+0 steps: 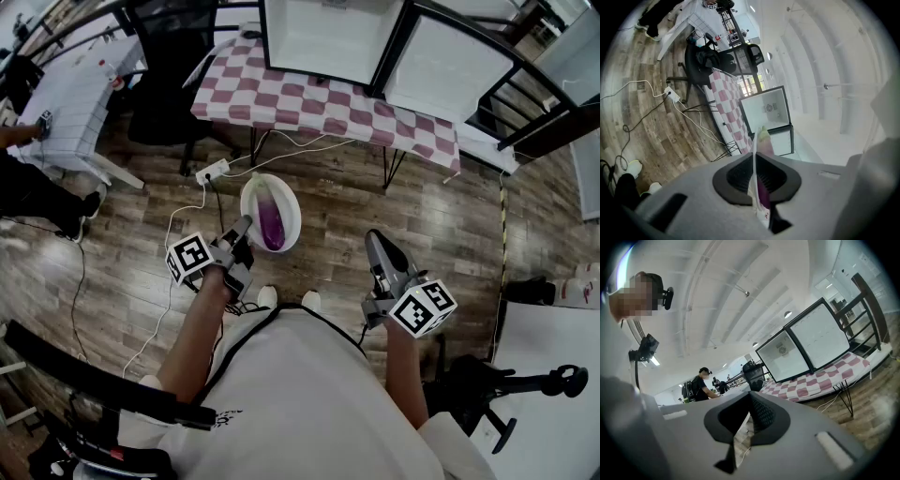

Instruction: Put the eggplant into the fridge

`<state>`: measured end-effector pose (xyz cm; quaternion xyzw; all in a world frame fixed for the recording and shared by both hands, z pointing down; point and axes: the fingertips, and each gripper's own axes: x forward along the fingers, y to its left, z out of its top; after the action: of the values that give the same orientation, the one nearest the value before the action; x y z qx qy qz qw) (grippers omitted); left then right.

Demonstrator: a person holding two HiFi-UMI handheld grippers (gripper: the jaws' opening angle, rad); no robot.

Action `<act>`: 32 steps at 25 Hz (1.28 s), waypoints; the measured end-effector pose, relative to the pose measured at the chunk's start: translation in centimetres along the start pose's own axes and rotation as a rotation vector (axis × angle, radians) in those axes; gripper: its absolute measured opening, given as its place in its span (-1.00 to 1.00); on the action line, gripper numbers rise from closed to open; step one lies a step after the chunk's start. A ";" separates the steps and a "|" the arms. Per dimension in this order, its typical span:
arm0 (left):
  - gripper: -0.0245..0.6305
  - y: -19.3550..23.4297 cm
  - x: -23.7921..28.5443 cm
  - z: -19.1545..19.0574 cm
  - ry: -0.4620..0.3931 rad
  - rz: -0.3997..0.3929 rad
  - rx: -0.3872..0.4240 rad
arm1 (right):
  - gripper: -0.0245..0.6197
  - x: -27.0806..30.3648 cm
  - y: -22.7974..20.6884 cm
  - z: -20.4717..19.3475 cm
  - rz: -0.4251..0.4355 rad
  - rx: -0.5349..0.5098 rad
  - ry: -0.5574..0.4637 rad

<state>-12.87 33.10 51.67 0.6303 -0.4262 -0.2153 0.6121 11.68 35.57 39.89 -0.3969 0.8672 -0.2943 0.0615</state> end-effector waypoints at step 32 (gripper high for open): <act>-0.85 -1.6 2.9 -5.4 -0.066 -0.006 0.004 | -0.90 -5.2 -5.2 0.8 0.039 -0.006 0.080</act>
<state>-6.56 33.76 51.78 0.6255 -0.4446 -0.2367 0.5958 18.86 36.29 41.43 -0.3679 0.8775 -0.3060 0.0311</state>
